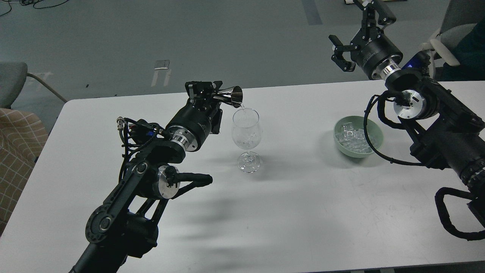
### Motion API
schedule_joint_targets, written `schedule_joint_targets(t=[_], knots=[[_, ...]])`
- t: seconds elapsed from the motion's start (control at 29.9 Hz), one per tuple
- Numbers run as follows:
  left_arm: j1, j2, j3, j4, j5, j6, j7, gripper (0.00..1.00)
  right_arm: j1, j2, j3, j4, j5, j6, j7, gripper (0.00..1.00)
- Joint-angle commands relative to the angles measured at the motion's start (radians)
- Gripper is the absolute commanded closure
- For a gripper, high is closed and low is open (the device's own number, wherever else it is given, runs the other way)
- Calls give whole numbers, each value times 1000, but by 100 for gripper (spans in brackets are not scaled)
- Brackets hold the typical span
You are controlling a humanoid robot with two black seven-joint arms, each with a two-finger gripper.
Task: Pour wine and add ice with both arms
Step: 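Tilt the jigger over the wine glass with the left gripper to pour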
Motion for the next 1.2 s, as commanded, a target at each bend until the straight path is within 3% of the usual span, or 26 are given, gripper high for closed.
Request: schedule_joint_targets(t=[0.0, 0.6, 1.17], knots=[[-3, 0, -1, 0, 21, 0, -7, 100, 0, 1, 0, 0, 0, 0, 0, 0], [-7, 0, 70, -25, 236, 1, -27, 100, 0, 2, 0, 0, 0, 0, 1, 0], [-6, 0, 71, -25, 480, 1, -102, 100, 0, 2, -2, 0, 0, 0, 1, 0]])
